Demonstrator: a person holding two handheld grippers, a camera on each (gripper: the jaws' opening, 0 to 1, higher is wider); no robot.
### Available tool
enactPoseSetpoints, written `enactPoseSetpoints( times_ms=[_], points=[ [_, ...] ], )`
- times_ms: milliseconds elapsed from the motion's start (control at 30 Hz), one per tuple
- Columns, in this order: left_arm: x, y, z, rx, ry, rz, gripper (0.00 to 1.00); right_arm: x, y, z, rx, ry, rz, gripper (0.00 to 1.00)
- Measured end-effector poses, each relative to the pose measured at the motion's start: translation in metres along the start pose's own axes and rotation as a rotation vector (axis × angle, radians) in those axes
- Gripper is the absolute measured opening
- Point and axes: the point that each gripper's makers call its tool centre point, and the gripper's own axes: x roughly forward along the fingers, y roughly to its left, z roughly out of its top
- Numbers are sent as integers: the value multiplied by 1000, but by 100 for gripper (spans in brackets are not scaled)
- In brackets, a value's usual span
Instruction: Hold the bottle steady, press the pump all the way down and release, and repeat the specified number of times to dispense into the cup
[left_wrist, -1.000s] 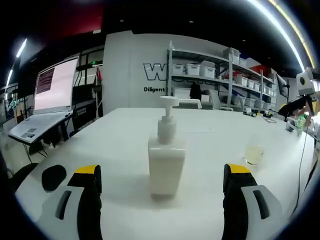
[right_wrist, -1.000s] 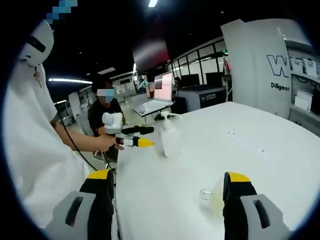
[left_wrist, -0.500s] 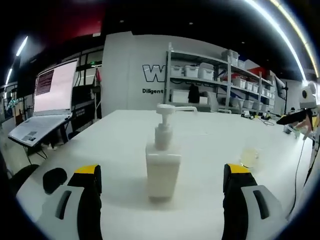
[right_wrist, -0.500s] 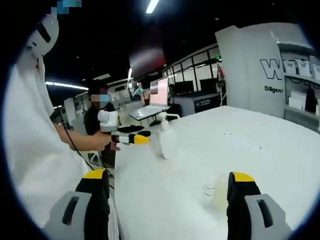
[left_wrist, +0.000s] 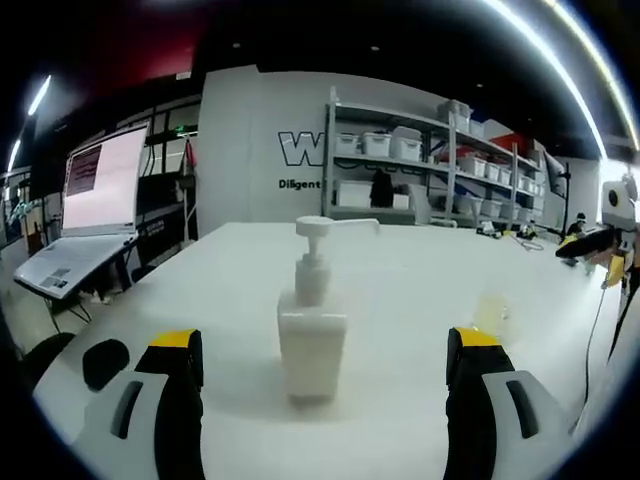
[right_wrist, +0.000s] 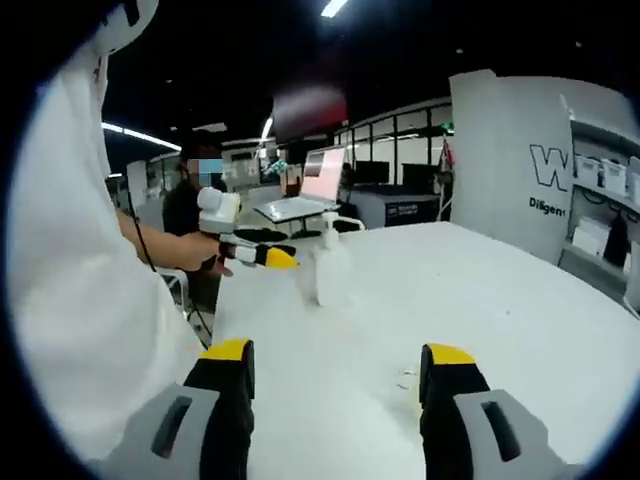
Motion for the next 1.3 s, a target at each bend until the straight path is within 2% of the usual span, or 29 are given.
enactPoseSetpoints(
  times_ms=[33,100,133,167,200,233,267,300,367,433,467,533,567,600,633,667,700,800,833,900,933,1033,1067,1100,1167,1200,1233,1267,1300],
  points=[
    [0,1,-1,8,3,0,99,-1,2,4,35,-22,-1,60],
    [0,0,-1,17,13,0,99,-4,8,-3,6,46,27,54],
    [0,0,0,9,5,-3,99,-6,0,5,-78,13,-17,47],
    [0,0,2,6,-3,-5,99,-7,-4,5,-69,17,-43,45],
    [0,0,1,7,-1,-5,99,-7,-1,3,-45,23,-31,44],
    [0,0,1,9,0,-4,99,-6,1,2,-21,30,-18,50],
    [-1,-1,1,14,0,-4,99,-9,2,11,3,-9,-5,51],
    [-2,-2,2,3,-4,-12,99,-12,-9,5,-31,41,-62,50],
    [-3,-5,2,20,-2,-22,99,-14,-4,4,-29,38,-34,46],
    [-4,-7,5,7,-14,-32,99,-16,-11,3,-16,37,-78,63],
    [-5,-7,5,24,-8,-27,99,-19,-11,-3,13,65,-73,62],
    [-8,-10,10,8,-34,-44,100,-24,-17,-3,6,42,-102,72],
    [-8,-10,7,15,-11,-41,100,-26,-12,-4,38,46,-72,65],
    [-11,-11,9,21,-20,-43,100,-30,-17,-7,24,61,-103,66],
    [-12,-13,13,24,-39,-54,100,-33,-25,-5,-20,56,-153,78],
    [-16,-13,11,18,-27,-56,100,-35,-19,-7,46,51,-118,76],
    [-18,-14,11,19,-32,-61,100,-39,-27,-6,17,49,-165,77],
    [-20,-8,5,25,-13,-59,100,-41,-31,-11,49,46,-206,98],
    [-24,-4,4,3,-18,-48,100,-40,-24,-9,22,24,-154,99],
    [-28,-3,-1,8,2,-40,100,-41,-26,-17,44,71,-178,100],
    [-29,0,-1,3,-5,-42,100,-42,-27,-6,37,5,-182,100],
    [-27,13,-7,16,-1,-48,100,-44,-27,-8,50,24,-174,100],
    [-28,12,-5,18,-10,-48,100,-45,-32,-10,18,49,-206,100],
    [-29,9,-3,11,-13,-52,100,-41,-20,-8,56,31,-132,99],
    [-29,10,-3,17,-14,-51,100,-43,-28,-5,-13,32,-198,99],
    [-29,9,-3,20,-18,-59,100,-40,-20,-4,9,28,-149,96],
    [-29,9,-4,15,-15,-58,100,-40,-22,-4,51,22,-158,95],
    [-29,9,-5,20,-9,-55,100,-40,-24,-2,22,18,-174,97],
    [-29,8,-5,22,-15,-61,100,-38,-17,-2,21,15,-138,95]
  ],
)
